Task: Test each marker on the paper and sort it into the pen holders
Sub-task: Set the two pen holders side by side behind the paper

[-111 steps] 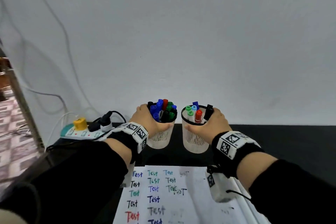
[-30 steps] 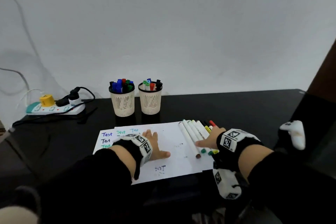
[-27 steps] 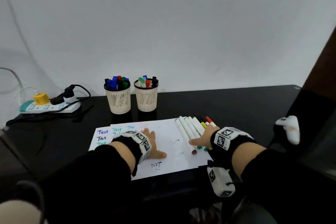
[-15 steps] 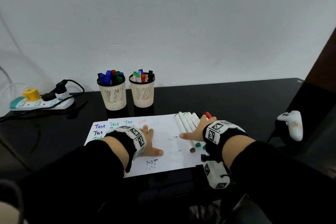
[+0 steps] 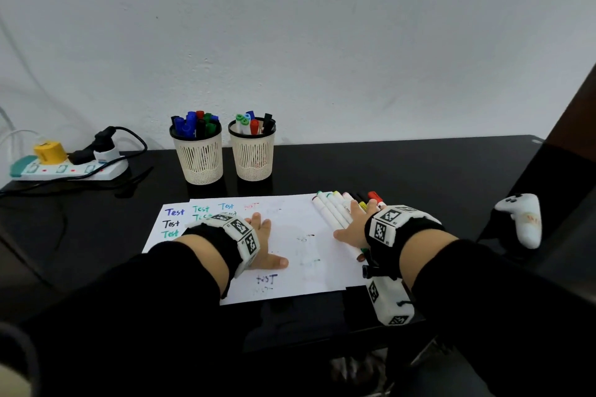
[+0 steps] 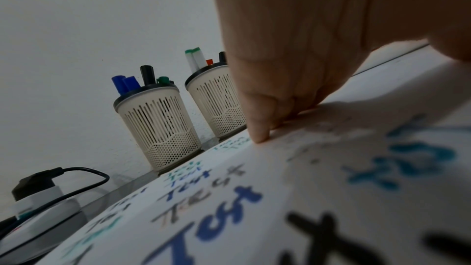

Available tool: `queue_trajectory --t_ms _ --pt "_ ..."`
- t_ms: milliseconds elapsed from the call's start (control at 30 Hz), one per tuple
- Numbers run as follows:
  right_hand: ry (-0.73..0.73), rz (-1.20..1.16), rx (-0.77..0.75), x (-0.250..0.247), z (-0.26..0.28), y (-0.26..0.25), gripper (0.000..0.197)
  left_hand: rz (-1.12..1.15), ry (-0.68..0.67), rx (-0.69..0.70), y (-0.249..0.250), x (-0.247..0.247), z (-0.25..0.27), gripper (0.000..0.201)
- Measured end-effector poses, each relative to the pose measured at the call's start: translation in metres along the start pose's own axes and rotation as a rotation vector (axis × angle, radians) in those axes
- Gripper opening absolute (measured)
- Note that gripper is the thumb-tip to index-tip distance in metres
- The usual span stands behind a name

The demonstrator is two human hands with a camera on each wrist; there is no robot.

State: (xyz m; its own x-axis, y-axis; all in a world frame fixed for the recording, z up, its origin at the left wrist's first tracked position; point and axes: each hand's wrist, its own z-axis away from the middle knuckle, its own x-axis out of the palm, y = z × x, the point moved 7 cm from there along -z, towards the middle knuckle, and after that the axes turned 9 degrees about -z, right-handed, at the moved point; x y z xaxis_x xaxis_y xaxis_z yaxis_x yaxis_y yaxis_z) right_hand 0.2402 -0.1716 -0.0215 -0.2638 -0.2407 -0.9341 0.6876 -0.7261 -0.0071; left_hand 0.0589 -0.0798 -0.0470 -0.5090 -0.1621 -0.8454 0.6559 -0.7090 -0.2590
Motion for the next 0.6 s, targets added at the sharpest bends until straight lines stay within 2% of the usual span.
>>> queue_trajectory --t_ms 267,400,467,600 --pt "-0.027 -0.029 -0.143 -0.013 0.030 0.006 0.062 -0.001 -0.016 -0.009 0.000 0.000 0.002 0.093" --pt "-0.028 -0.014 -0.150 -0.016 0.035 0.007 0.057 -0.005 -0.015 -0.011 0.000 -0.001 0.002 0.094" --pt "-0.030 -0.027 -0.099 -0.013 0.023 0.013 0.062 -0.005 -0.014 -0.011 -0.001 0.000 0.001 0.094" --pt "-0.039 -0.088 0.045 -0.012 0.005 0.031 0.093 -0.003 -0.016 -0.009 -0.001 0.000 0.000 0.094"
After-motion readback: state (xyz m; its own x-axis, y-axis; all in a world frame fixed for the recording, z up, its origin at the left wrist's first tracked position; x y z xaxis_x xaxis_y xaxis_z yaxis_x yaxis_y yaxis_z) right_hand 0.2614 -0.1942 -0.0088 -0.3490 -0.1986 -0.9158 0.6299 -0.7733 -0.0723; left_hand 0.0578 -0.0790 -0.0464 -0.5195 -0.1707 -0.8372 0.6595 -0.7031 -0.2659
